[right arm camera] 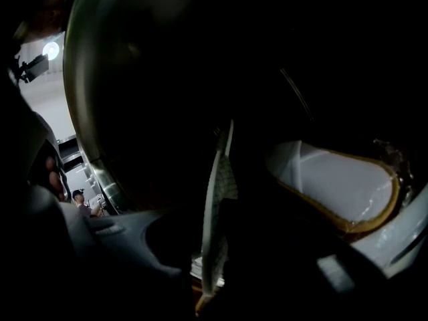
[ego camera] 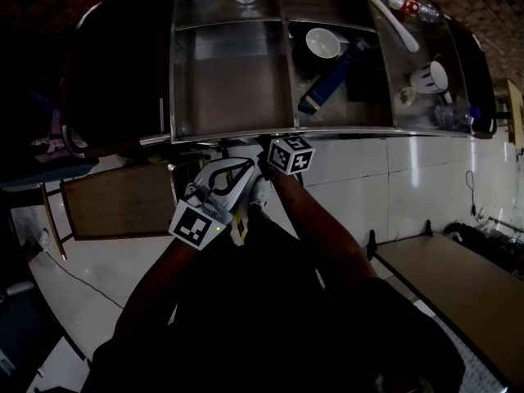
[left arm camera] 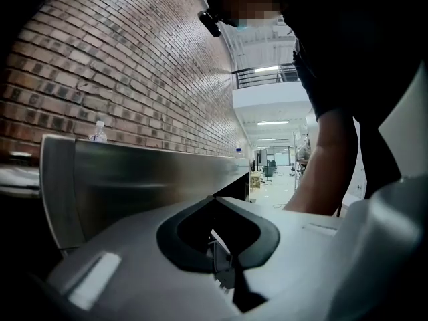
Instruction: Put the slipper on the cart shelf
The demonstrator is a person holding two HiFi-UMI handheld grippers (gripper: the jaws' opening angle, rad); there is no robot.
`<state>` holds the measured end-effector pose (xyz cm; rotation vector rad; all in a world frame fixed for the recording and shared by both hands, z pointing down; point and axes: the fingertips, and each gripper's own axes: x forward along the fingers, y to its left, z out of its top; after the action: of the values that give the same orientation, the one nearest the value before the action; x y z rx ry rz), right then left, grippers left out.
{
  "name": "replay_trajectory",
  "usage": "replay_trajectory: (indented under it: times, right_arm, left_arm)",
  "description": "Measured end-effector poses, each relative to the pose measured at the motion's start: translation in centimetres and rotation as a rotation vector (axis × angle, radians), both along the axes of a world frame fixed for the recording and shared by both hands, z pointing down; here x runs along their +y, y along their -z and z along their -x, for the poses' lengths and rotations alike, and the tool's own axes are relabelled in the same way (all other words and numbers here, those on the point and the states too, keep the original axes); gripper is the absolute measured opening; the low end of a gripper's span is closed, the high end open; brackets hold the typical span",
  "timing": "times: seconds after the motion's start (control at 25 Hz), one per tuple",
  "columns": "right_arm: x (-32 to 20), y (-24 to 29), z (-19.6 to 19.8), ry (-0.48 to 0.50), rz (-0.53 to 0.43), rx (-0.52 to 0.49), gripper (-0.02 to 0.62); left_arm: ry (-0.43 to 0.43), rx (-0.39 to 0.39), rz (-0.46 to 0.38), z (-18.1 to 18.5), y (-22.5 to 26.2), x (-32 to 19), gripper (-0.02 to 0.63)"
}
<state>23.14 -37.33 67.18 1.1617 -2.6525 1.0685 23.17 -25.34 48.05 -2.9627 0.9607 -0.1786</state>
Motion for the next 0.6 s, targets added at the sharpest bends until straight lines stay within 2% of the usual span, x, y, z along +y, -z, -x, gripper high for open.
replay_trajectory:
  times: [0.16, 0.28, 0.36, 0.48, 0.6]
  right_arm:
    - [-1.1, -0.2, 0.8, 0.028, -0.023, 0.042, 0.066]
    - [-1.7, -0.8, 0.5, 0.018, -0.046, 0.126, 0.08]
    - [-2.5, -0.9, -0.3, -0.015, -0.079, 0.214, 0.128]
    - [-3.3, -1.0, -1.3, -0.059, -0.108, 0.3, 0.241]
    - [-3.7, -0.8, -2.1, -0.089, -0.124, 0.331, 0.268]
  left_arm:
    - [0.004, -0.014, -0.019, 0.2, 0.0, -0.1, 0.0]
    - [0.012, -0.012, -0.009, 0.3, -0.1, 0.1, 0.0]
    - [0.012, -0.013, -0.003, 0.4, -0.3, 0.3, 0.0]
    - [0.014, -0.017, -0.008, 0.6, -0.2, 0.5, 0.0]
    - [0.034, -0.006, 0.032, 0.9, -0.5, 0.9, 0.002]
